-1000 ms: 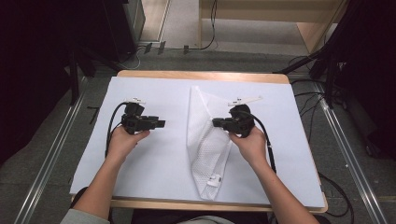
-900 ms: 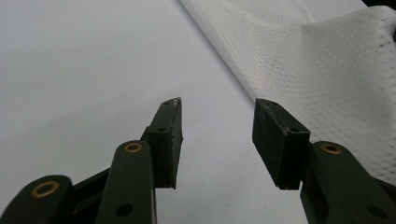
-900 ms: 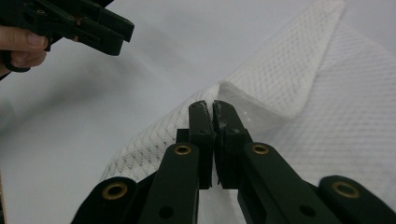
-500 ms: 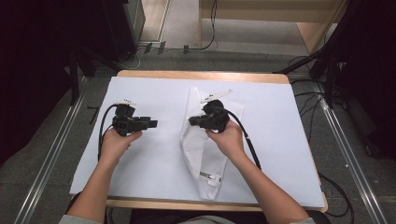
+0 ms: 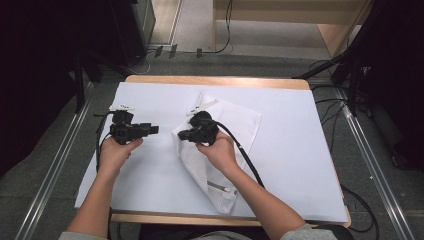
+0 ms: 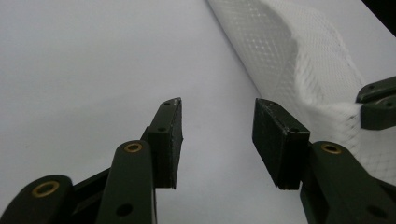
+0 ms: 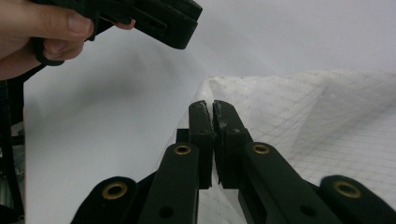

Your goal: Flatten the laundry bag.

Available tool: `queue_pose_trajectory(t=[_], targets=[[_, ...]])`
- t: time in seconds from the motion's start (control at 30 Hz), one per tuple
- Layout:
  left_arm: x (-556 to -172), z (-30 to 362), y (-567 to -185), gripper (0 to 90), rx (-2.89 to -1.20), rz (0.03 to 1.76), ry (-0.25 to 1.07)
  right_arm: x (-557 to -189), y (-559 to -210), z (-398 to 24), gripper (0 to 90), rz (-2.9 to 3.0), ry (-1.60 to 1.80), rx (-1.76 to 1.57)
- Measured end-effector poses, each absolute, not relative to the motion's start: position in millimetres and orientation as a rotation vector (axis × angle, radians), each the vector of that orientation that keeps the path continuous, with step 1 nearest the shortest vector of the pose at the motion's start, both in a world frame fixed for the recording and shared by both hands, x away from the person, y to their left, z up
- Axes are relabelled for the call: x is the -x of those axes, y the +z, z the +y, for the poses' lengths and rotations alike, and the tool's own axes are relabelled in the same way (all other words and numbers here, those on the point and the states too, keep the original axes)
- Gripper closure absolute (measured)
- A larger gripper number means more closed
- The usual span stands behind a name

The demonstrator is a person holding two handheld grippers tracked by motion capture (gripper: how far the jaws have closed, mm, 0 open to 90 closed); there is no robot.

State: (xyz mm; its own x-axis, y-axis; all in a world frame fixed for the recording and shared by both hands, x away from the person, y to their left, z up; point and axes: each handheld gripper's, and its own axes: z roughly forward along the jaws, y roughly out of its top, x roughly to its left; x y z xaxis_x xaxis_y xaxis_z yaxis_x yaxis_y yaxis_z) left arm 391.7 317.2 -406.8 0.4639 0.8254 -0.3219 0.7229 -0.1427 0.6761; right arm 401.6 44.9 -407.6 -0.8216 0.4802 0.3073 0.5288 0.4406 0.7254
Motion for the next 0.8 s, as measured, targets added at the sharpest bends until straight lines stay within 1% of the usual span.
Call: queue_pose_trajectory(t=[0.13, 0.23, 0.33, 0.7, 0.8], targets=[[-392.1, 318.4, -407.2, 53.8, -1.909, 1.298, 0.161, -405.6, -419.4, 54.9, 86.2, -2.592, -1.327, 0.915], [-392.2, 318.5, -407.6, 53.7, -1.908, 1.301, 0.162, -405.8, -424.3, 59.8, 75.5, -2.604, -1.311, 0.916], [-392.3, 319.0, -407.9, 53.7, -1.905, 1.300, 0.162, -403.3, -421.2, 60.0, 68.9, -2.637, -1.312, 0.913], [-393.7, 314.4, -408.4, 53.8, -1.916, 1.294, 0.157, -395.4, -402.9, 30.6, 70.2, -2.626, -1.371, 0.923], [-394.7, 313.7, -409.1, 53.8, -1.921, 1.292, 0.157, -391.5, -402.0, 18.1, 73.4, -2.629, -1.366, 0.940]])
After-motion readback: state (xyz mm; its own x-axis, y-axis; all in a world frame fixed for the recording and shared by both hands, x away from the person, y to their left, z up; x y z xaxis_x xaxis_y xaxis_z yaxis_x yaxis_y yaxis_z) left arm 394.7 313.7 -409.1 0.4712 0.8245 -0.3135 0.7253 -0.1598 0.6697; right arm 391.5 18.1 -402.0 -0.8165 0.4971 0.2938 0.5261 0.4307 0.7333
